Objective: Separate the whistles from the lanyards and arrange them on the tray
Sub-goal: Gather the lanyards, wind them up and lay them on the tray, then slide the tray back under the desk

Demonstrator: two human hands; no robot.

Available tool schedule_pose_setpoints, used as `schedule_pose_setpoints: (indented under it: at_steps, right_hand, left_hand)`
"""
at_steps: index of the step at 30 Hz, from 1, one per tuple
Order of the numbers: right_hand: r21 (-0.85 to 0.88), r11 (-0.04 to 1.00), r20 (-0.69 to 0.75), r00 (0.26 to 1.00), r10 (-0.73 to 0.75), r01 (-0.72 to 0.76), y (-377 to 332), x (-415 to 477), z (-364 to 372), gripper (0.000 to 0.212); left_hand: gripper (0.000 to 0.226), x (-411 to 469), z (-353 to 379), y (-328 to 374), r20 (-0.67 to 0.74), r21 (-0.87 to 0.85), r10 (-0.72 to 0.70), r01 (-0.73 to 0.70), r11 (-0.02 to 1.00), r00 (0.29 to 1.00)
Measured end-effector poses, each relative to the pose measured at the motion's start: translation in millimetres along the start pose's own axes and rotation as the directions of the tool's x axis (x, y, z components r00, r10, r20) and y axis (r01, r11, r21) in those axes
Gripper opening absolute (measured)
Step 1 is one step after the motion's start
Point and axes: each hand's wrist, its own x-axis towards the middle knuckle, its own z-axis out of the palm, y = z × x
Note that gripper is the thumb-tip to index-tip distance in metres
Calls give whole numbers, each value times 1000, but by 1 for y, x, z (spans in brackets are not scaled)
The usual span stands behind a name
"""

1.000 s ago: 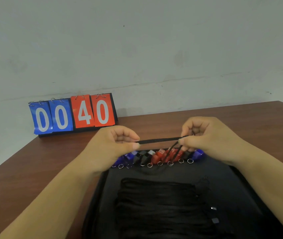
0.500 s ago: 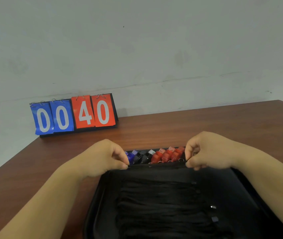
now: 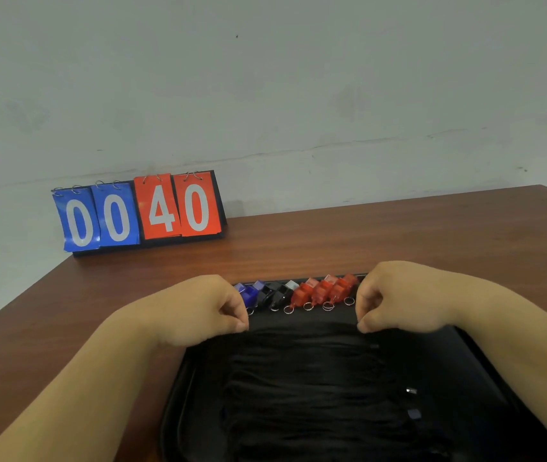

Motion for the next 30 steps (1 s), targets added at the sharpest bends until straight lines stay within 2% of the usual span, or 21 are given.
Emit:
schedule_pose_setpoints:
  at_steps: [6,11,22,30]
  right_hand:
    - [20,999,113,993,-39,37,0,-4,-4,7]
    - [45,998,189,981,-52,44,0,-7,-7,8]
    - [38,997,117,991,-68,64,2,-7,-9,10]
    - [54,998,66,997,-37,33,5,-9,-11,20]
  left_hand:
    - [25,-3,2,4,-3,-9,-11,11,1000,1000]
    - [22,-3,2,4,14,-11,-4,4,1000,1000]
    - [8,-5,1,4,24,-51,31,-30,998,999]
    - [5,-8,1,5,-41,-83,70,-73,994,997]
